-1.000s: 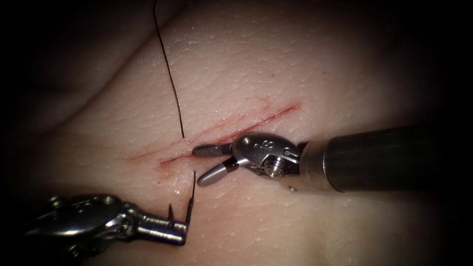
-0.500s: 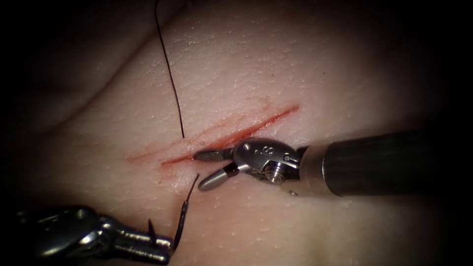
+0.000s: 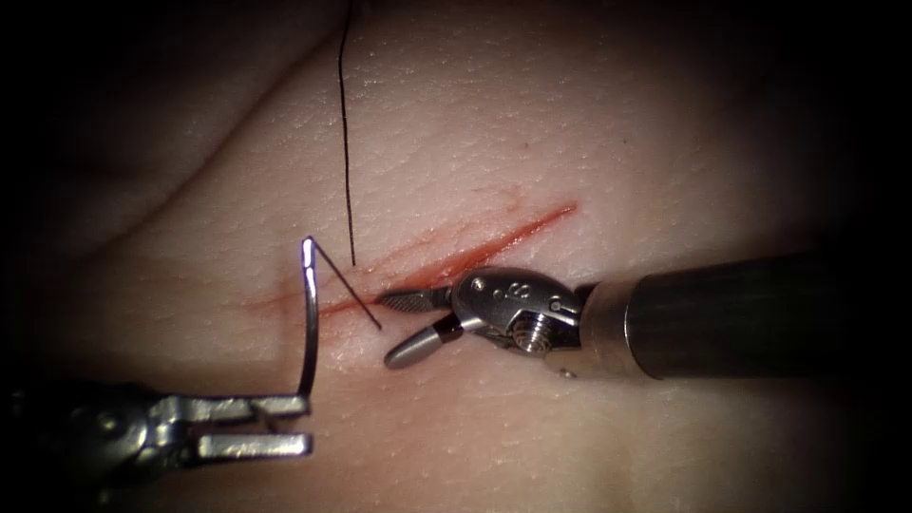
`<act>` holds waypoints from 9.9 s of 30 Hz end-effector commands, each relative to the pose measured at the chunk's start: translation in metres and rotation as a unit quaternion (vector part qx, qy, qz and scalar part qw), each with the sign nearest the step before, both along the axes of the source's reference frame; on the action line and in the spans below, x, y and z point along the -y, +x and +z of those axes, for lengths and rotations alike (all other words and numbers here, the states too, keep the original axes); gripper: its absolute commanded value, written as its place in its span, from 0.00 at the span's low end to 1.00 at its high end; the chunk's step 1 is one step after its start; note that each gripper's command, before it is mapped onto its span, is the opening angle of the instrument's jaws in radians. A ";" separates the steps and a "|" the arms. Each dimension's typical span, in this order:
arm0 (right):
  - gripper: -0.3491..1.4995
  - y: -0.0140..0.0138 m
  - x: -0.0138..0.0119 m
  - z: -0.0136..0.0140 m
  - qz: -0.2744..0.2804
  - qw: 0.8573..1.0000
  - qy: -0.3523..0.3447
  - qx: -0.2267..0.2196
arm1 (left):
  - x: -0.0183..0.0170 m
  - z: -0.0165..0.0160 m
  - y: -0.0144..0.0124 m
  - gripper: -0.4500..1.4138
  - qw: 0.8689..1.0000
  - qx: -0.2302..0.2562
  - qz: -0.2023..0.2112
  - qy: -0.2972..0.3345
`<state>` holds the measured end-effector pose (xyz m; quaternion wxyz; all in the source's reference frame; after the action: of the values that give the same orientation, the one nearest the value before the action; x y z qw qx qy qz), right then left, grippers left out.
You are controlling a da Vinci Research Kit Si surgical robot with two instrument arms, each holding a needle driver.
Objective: Wound Closure
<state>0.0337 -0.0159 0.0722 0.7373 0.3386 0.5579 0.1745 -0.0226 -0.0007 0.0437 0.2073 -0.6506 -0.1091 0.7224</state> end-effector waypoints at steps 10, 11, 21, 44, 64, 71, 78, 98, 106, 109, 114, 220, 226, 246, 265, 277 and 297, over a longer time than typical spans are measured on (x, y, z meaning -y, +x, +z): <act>0.73 0.0003 -0.0002 -0.0012 -0.001 1.000 -0.016 -0.007 | -0.0008 -0.0013 0.0010 0.00 0.997 -0.032 -0.022 -0.065; 0.74 0.0002 -0.0004 -0.0015 -0.001 1.000 -0.018 -0.006 | -0.0009 -0.0015 0.0012 0.00 0.997 -0.030 -0.023 -0.068; 0.78 0.0010 -0.0028 -0.0055 0.017 0.999 -0.032 -0.019 | -0.0007 -0.0040 0.0013 0.00 0.996 -0.003 -0.017 -0.089; 0.78 0.0046 -0.0017 -0.0040 0.019 0.999 -0.038 -0.023 | -0.0007 -0.0044 0.0014 0.00 0.995 0.003 -0.016 -0.095; 0.80 0.0045 -0.0031 -0.0070 0.017 0.998 -0.051 -0.043 | -0.0003 -0.0026 0.0010 0.00 0.995 0.002 -0.016 -0.101; 0.79 0.0046 -0.0019 -0.0058 0.016 0.997 -0.060 -0.040 | -0.0003 -0.0028 0.0011 0.00 0.995 0.002 -0.016 -0.101; 0.67 0.0039 -0.0012 -0.0044 0.013 0.997 -0.065 -0.040 | -0.0004 -0.0029 0.0015 0.00 0.995 0.004 -0.014 -0.100; 0.00 0.0008 0.0006 -0.0082 0.005 0.997 -0.054 -0.050 | 0.0003 0.0011 0.0030 0.00 0.993 -0.032 -0.028 -0.107; 0.00 -0.0002 0.0042 -0.0135 0.006 0.998 -0.048 -0.049 | 0.0028 0.0039 0.0034 0.00 0.994 -0.036 -0.032 -0.099; 0.00 0.0001 0.0060 -0.0155 0.007 0.998 -0.044 -0.050 | 0.0037 0.0039 0.0036 0.00 0.994 -0.038 -0.032 -0.099; 0.00 0.0015 0.0084 -0.0192 0.003 0.997 -0.052 -0.056 | 0.0048 0.0033 0.0044 0.00 0.994 -0.039 -0.030 -0.101; 0.83 -0.0008 0.0018 -0.0128 0.018 0.944 -0.330 0.013 | 0.0062 0.0053 0.0096 0.00 0.990 -0.060 -0.062 -0.111; 0.82 0.0014 0.0014 -0.0099 0.009 0.942 -0.336 0.019 | 0.0062 0.0053 0.0096 0.00 0.990 -0.060 -0.062 -0.111; 0.00 0.0008 0.0019 -0.0101 -0.005 0.941 -0.339 0.008 | 0.0062 0.0052 0.0097 0.00 0.990 -0.060 -0.062 -0.110; 0.00 -0.0062 0.0147 -0.0249 -0.007 0.938 -0.345 -0.009 | 0.0063 0.0055 0.0084 0.00 0.990 -0.068 -0.062 -0.111; 0.92 -0.0045 0.0109 -0.0241 0.009 0.944 -0.329 0.001 | 0.0064 0.0054 0.0085 0.00 0.990 -0.068 -0.058 -0.110; 0.93 0.0016 0.0019 -0.0126 -0.012 0.930 -0.365 0.036 | 0.0066 0.0053 0.0087 0.00 0.990 -0.069 -0.055 -0.109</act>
<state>0.0345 -0.0173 0.0586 0.8317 0.0459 0.5520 -0.0373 -0.0134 -0.0066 0.0486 0.1810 -0.6226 0.0230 0.7609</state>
